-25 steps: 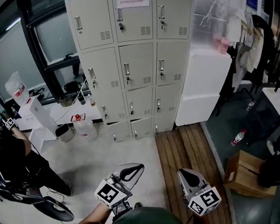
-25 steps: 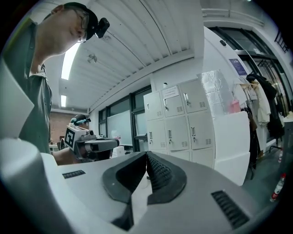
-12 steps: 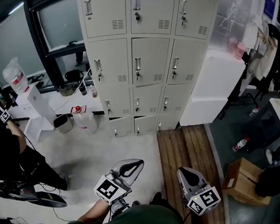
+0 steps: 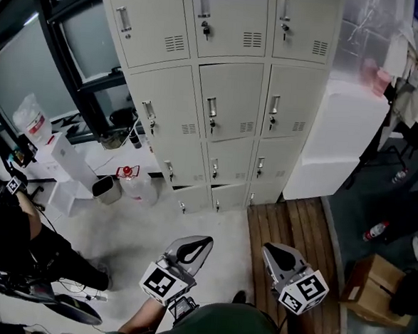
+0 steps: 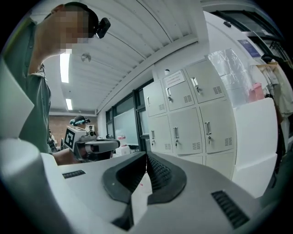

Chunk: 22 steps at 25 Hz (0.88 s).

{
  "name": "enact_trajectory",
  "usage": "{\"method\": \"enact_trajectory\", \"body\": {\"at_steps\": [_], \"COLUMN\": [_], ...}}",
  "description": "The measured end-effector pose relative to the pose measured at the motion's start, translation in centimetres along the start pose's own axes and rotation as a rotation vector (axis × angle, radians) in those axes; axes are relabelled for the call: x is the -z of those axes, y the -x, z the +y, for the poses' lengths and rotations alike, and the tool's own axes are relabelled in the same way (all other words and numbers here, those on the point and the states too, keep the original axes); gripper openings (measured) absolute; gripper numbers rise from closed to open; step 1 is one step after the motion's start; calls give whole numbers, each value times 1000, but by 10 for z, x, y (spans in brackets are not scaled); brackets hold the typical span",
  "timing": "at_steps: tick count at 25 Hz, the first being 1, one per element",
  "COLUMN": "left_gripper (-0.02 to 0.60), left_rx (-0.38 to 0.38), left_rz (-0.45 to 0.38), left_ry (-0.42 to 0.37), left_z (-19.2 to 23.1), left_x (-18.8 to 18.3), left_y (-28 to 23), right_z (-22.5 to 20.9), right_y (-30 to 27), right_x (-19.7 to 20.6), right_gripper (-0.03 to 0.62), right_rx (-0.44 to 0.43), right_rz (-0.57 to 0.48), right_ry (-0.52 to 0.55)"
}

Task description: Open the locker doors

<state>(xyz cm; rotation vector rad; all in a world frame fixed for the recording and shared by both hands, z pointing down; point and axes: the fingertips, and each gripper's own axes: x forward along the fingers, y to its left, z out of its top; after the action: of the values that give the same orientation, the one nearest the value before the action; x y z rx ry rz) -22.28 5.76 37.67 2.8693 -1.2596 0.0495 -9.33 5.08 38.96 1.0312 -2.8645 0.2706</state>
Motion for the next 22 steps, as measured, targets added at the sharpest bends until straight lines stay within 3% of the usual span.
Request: {"method": "enact_trajectory", "body": {"at_steps": [8,16,22], "left_gripper": [3,3,3], "left_rx": [-42,108,138], "left_rz": [26,-14,7], "left_ry": [32,2,-10], "left_z": [34,19,56], "left_x": [7,-5,0], "left_y": [-74,-155,-177], "right_z": [-80,-137,-154], "right_y": [-41,-32,-61], "right_x": [-15,-23,-28], "right_gripper": [5,6,5], "right_rx": [-53,15,58], "right_rz": [-23,-33,-26], "right_ry": [18,4,4]}}
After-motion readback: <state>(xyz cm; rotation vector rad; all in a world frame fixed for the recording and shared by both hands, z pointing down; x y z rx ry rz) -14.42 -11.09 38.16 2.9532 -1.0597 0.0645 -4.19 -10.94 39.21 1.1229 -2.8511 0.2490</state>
